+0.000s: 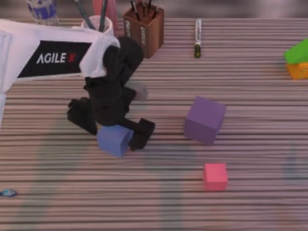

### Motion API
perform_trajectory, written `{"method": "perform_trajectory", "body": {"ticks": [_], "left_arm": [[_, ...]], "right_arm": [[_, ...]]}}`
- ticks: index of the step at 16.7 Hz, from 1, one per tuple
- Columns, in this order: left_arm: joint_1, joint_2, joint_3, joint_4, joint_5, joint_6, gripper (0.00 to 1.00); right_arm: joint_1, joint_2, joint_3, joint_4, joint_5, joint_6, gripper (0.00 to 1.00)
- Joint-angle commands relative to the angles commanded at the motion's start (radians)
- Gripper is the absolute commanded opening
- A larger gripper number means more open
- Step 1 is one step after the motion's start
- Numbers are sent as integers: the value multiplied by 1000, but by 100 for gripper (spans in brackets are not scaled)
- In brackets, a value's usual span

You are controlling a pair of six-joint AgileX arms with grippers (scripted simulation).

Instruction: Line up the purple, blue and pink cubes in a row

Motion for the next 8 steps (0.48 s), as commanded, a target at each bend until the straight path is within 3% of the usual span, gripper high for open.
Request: {"method": "perform_trajectory", "body": {"ticks": [8], "left_arm": [[0,0,0,0,0,0,25]], "right_arm": [[0,0,0,0,0,0,100]]}}
